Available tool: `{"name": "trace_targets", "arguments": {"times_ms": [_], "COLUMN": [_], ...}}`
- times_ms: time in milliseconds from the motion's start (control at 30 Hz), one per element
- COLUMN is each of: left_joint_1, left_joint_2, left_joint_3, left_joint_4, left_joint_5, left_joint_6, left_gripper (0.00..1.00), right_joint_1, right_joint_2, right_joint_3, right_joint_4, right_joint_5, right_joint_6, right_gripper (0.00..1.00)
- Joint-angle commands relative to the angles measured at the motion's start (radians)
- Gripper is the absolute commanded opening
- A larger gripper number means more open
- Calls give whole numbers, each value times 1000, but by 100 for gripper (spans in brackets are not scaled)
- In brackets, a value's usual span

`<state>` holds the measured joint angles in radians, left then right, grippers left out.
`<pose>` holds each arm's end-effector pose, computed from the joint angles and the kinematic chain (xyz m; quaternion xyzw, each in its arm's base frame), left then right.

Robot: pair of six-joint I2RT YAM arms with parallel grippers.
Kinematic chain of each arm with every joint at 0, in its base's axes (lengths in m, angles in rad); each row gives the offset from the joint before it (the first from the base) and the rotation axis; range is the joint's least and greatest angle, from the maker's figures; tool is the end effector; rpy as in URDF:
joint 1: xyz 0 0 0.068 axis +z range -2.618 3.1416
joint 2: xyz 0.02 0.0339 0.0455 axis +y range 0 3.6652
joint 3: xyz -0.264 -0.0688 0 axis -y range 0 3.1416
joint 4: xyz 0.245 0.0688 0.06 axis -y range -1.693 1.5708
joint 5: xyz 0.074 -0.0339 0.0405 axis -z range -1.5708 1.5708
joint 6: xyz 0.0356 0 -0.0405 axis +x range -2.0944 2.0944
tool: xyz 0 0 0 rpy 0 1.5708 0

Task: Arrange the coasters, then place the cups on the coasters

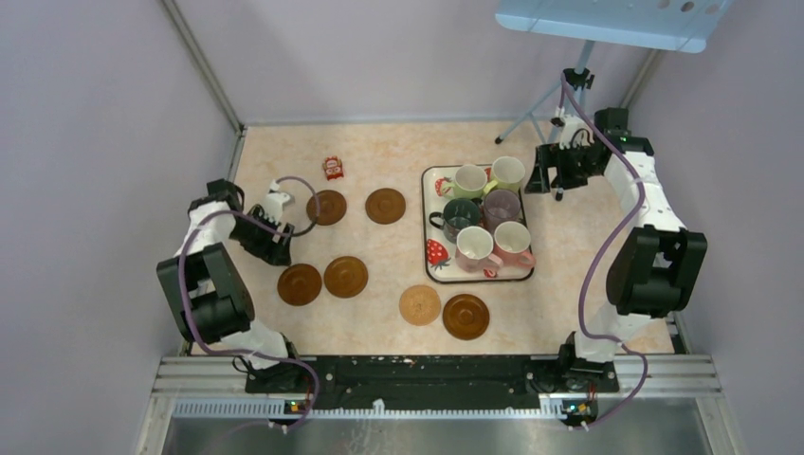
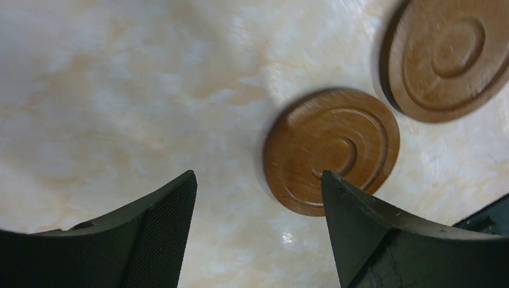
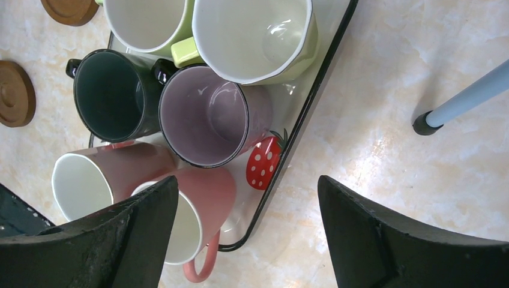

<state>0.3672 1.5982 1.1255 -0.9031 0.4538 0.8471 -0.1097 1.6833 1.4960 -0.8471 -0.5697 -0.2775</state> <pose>0.2793 0.0907 0.2153 0.2517 0.9368 -0.1298 0.2056 0.3546 -0.0197 0.2998 -0.1518 0.9159 0.2170 0.3017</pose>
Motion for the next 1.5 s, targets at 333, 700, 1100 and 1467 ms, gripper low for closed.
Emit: {"name": "trace_targets", "arguments": {"times_ms": [333,700,1100,1467], "left_joint_1": [-86,-166,-89,-88], "left_joint_2": [-140,-152,138,467], "left_joint_3": [-251,-345,-14,405], "left_joint_4": [127,308,346,303], "left_joint_5": [-109,-294,-361,-427], "left_joint_6": [155,81,-128,-299], "left_gripper": [80,65,46,46], "right_joint_1": [-7,-7,-7,-7], "right_joint_2": [21,60,60,34], "right_joint_3": [44,92,79,72], "right_joint_4": [9,0,-8,-25], "right_joint_5": [-8,-3,11,38], "right_joint_6": [20,33,16,-2], "right_gripper": [85,85,85,85]}}
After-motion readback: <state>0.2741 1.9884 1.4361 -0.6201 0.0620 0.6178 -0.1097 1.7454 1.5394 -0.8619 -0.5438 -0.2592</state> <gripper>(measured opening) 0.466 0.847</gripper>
